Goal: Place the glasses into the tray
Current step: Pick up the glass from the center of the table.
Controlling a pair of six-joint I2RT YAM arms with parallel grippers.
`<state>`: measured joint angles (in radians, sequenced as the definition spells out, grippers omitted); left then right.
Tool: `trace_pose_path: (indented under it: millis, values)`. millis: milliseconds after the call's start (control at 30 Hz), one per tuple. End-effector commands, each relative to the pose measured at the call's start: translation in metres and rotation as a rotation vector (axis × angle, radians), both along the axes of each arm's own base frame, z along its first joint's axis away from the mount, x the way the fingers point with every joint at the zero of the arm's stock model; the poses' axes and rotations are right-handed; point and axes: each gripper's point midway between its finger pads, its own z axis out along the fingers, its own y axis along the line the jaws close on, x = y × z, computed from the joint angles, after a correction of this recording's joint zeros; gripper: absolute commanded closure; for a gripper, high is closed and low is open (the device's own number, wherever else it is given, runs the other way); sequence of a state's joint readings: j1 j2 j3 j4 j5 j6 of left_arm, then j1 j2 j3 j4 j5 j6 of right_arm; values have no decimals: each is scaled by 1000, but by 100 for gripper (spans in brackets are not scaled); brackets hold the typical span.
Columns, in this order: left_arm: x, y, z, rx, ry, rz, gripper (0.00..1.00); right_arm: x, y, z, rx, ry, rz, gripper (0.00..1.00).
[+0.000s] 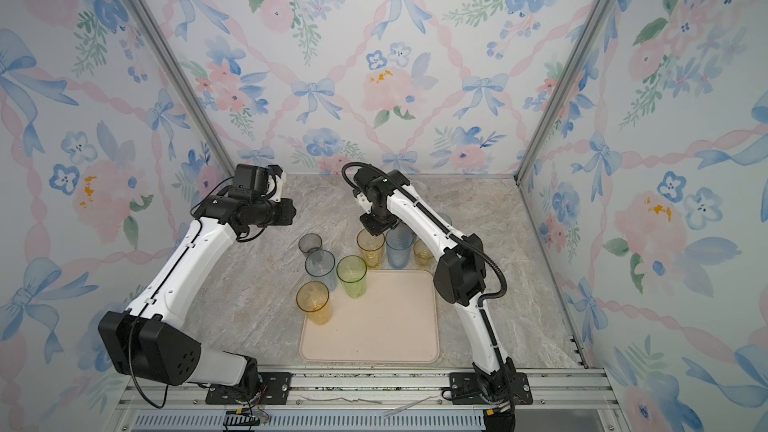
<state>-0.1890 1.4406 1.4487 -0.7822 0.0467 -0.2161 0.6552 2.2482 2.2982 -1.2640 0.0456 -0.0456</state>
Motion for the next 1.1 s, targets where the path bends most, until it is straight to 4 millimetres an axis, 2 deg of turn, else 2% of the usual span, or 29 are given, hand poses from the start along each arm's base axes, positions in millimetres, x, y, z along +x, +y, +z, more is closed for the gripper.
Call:
trace_pose_path:
  millis: [0,400,500,633,800,1067]
  values:
    - [7,0,9,5,-24,-15,70,2,1,-7,1,29,1,69]
    - [11,1,5,5,-14,-19,70,0,3,-15,1,58,5,74]
    - [11,1,5,6,-13,-19,70,1,2,-15,0,55,4,78]
    - [12,1,3,6,-9,-21,70,2,3,-14,-1,49,4,90]
    - [13,2,4,4,-11,-23,71,3,4,-13,-2,41,6,98]
    - [13,0,4,-1,-11,-28,71,8,11,7,28,-19,5,100]
